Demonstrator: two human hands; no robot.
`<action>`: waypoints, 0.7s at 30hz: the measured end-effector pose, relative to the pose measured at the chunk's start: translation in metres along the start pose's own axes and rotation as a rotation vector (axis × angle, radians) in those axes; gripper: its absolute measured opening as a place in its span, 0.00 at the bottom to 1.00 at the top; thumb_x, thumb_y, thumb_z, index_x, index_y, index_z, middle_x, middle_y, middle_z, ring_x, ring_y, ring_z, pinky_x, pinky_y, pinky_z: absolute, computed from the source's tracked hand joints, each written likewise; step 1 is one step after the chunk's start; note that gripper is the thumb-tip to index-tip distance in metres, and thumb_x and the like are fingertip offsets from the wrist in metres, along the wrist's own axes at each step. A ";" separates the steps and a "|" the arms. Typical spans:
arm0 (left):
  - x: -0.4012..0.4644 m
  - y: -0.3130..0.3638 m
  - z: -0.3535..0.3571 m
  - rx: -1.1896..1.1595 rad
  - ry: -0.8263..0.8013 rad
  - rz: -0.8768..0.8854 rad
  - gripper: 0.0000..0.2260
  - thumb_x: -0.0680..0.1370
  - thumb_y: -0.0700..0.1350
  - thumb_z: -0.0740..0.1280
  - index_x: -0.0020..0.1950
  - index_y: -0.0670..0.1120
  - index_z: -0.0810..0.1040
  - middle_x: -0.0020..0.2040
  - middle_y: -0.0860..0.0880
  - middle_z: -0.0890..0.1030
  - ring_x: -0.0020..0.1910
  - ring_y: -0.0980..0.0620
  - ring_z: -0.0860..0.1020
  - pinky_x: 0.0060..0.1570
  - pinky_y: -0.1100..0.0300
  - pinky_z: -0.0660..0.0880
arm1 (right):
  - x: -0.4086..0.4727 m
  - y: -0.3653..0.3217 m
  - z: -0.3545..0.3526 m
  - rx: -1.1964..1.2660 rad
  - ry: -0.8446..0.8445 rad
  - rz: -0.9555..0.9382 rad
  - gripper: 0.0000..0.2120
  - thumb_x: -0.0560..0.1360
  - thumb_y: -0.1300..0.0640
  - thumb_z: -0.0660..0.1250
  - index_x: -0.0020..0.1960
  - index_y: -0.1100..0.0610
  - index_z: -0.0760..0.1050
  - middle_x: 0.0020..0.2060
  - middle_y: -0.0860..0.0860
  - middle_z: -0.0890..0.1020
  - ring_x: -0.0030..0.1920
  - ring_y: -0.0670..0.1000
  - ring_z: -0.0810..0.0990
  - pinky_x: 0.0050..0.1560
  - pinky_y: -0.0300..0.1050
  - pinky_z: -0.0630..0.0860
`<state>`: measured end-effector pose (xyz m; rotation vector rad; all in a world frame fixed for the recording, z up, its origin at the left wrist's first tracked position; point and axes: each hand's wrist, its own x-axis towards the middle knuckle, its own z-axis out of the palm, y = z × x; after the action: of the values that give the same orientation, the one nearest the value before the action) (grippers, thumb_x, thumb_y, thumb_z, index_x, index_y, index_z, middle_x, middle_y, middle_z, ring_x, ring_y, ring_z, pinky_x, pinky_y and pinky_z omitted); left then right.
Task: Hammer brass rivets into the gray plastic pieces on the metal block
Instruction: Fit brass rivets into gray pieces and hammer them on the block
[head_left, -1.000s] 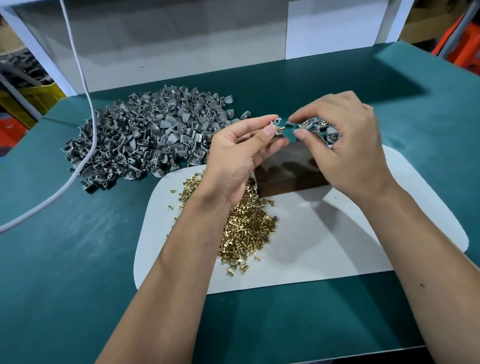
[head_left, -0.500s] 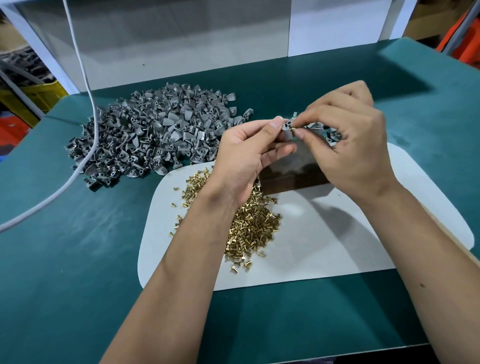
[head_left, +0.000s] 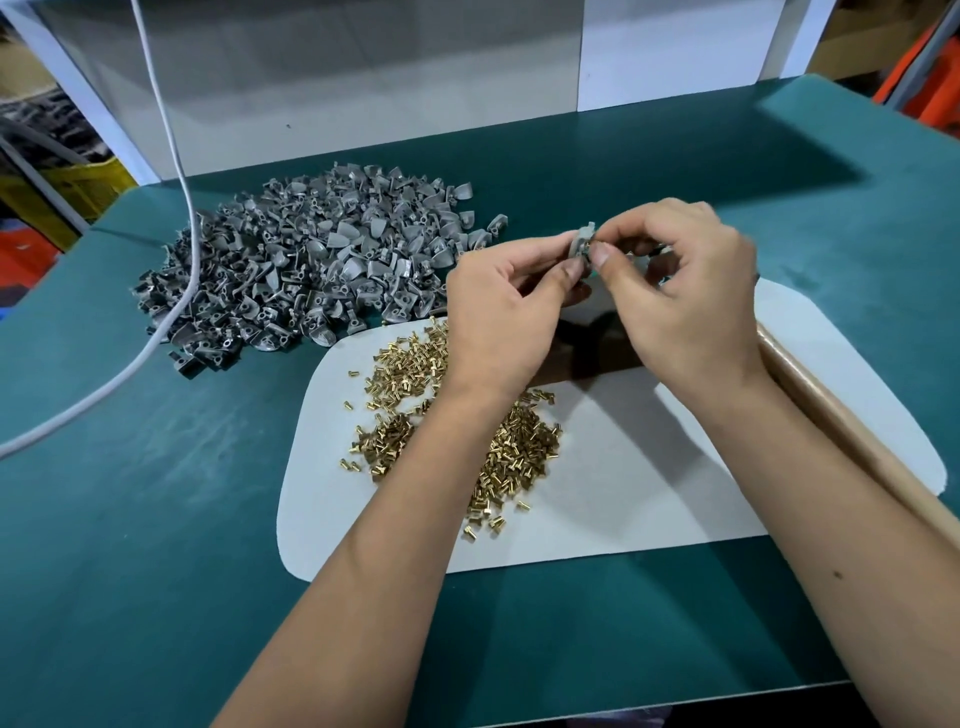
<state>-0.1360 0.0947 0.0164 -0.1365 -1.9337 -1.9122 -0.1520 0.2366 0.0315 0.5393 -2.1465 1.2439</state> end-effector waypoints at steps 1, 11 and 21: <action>-0.001 0.001 0.001 -0.004 0.008 -0.006 0.09 0.78 0.31 0.71 0.57 0.37 0.85 0.46 0.49 0.87 0.47 0.51 0.86 0.49 0.55 0.83 | 0.000 0.000 0.000 -0.004 0.008 0.005 0.03 0.75 0.59 0.71 0.45 0.55 0.83 0.41 0.47 0.83 0.46 0.50 0.78 0.45 0.39 0.73; -0.001 0.000 -0.001 0.026 0.033 0.010 0.08 0.76 0.30 0.72 0.52 0.39 0.86 0.46 0.44 0.88 0.47 0.46 0.87 0.50 0.54 0.83 | -0.001 -0.004 0.002 -0.008 -0.018 0.068 0.03 0.75 0.61 0.71 0.43 0.57 0.82 0.34 0.45 0.81 0.37 0.45 0.78 0.38 0.28 0.68; -0.003 0.001 0.004 0.062 0.065 -0.013 0.11 0.74 0.31 0.74 0.44 0.48 0.86 0.41 0.49 0.88 0.41 0.50 0.87 0.45 0.57 0.84 | -0.002 -0.002 0.002 -0.036 -0.037 0.100 0.03 0.74 0.61 0.72 0.41 0.56 0.82 0.30 0.43 0.79 0.30 0.42 0.75 0.34 0.27 0.65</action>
<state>-0.1342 0.0992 0.0165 -0.0441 -1.9533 -1.8390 -0.1502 0.2343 0.0306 0.4483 -2.2462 1.2553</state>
